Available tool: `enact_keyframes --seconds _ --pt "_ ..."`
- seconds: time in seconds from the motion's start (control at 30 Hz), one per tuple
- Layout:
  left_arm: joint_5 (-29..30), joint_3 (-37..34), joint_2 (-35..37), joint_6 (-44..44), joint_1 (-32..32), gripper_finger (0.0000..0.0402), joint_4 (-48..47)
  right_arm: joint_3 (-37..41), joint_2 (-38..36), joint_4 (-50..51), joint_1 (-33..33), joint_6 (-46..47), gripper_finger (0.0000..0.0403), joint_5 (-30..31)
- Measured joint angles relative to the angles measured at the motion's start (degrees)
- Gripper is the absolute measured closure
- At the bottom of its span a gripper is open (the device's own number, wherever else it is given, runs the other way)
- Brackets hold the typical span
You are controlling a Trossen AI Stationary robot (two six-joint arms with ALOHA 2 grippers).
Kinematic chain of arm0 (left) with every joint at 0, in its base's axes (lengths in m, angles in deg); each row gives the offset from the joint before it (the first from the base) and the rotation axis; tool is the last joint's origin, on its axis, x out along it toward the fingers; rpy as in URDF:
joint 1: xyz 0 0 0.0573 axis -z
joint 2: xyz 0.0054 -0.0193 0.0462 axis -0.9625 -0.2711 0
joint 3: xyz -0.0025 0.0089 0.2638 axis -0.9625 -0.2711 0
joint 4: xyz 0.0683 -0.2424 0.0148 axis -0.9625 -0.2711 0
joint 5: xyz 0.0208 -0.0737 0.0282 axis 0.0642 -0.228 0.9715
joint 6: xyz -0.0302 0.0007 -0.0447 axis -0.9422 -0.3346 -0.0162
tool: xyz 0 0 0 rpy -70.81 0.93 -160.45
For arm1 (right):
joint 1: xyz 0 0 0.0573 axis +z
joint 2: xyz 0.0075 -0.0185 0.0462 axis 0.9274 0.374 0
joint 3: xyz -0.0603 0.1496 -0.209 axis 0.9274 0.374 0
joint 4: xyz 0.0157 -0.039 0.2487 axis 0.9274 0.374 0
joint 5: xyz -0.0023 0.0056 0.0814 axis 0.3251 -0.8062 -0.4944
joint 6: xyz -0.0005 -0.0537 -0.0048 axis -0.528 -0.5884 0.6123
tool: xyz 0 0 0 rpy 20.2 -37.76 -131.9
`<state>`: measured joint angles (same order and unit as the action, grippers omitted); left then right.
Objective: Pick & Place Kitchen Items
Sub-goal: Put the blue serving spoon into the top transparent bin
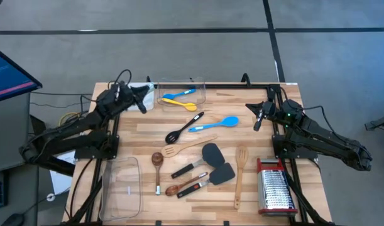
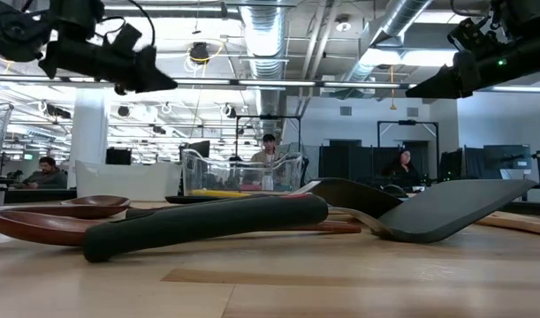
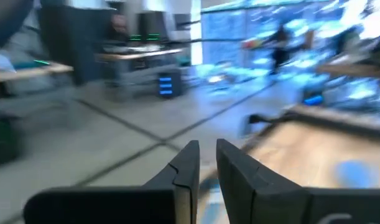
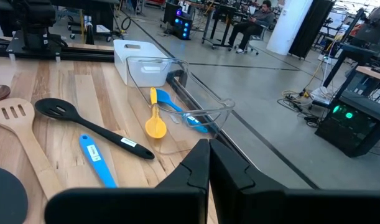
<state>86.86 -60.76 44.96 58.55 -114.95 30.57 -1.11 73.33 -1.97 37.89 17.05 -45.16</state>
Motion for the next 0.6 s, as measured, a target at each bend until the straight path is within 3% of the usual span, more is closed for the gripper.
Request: enact_keyframes --seconds 0.2,0.6 --pt "-9.5 0.0 -0.1 -7.6 8.2 0.0373 0.7 0.0 0.0 0.0 0.0 0.0 0.0401 0.0" --pt "-10.2 0.0 -1.8 -8.1 32.5 0.0391 3.9 0.0 0.0 0.0 0.0 0.1 0.0401 0.0"
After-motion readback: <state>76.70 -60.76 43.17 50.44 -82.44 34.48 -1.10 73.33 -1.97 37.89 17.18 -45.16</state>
